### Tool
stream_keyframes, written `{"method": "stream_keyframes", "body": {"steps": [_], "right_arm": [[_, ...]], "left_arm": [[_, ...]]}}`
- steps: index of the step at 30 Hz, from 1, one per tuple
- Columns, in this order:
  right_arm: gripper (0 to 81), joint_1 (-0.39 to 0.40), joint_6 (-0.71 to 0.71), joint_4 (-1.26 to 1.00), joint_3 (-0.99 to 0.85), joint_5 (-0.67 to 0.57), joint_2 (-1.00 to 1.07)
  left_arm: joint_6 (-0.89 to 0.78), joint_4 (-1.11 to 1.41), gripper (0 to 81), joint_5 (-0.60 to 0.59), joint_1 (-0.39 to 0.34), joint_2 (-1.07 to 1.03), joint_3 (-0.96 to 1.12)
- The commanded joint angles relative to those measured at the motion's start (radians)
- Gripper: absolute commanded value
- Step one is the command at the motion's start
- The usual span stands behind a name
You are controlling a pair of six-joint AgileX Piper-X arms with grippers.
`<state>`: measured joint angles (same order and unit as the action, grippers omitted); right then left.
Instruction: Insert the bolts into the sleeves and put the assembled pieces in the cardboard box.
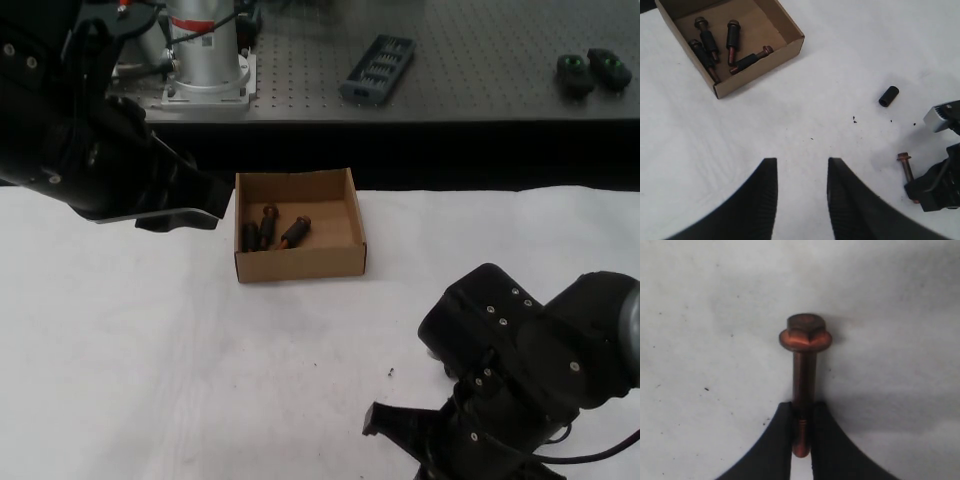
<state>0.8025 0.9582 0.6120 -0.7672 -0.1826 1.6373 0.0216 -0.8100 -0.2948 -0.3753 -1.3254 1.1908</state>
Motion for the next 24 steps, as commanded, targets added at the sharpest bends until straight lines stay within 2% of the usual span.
{"method": "stream_keyframes", "body": {"steps": [1,4,6,11,13,24], "right_arm": [[4.2,-0.003,-0.088,0.117,0.014,0.046,0.026],[3.4,-0.003,-0.13,0.135,0.014,0.055,0.026],[0.0,-0.004,-0.133,0.135,0.011,0.053,0.026],[19.0,-0.004,-0.137,0.123,-0.018,0.078,0.025],[23.2,-0.004,-0.137,0.122,-0.035,0.106,0.025],[23.2,-0.038,-0.12,0.11,-0.08,0.166,0.027]], "left_arm": [[0.007,-0.004,25.1,-0.005,0.003,0.012,0.006],[0.007,-0.004,25.1,-0.005,0.003,0.012,0.006],[0.007,-0.004,25.1,-0.005,0.003,0.012,0.006],[0.007,-0.004,25.1,-0.005,0.003,0.012,0.006],[0.007,-0.004,25.1,-0.005,0.003,0.012,0.006],[0.007,-0.004,25.1,-0.005,0.003,0.012,0.006]]}}
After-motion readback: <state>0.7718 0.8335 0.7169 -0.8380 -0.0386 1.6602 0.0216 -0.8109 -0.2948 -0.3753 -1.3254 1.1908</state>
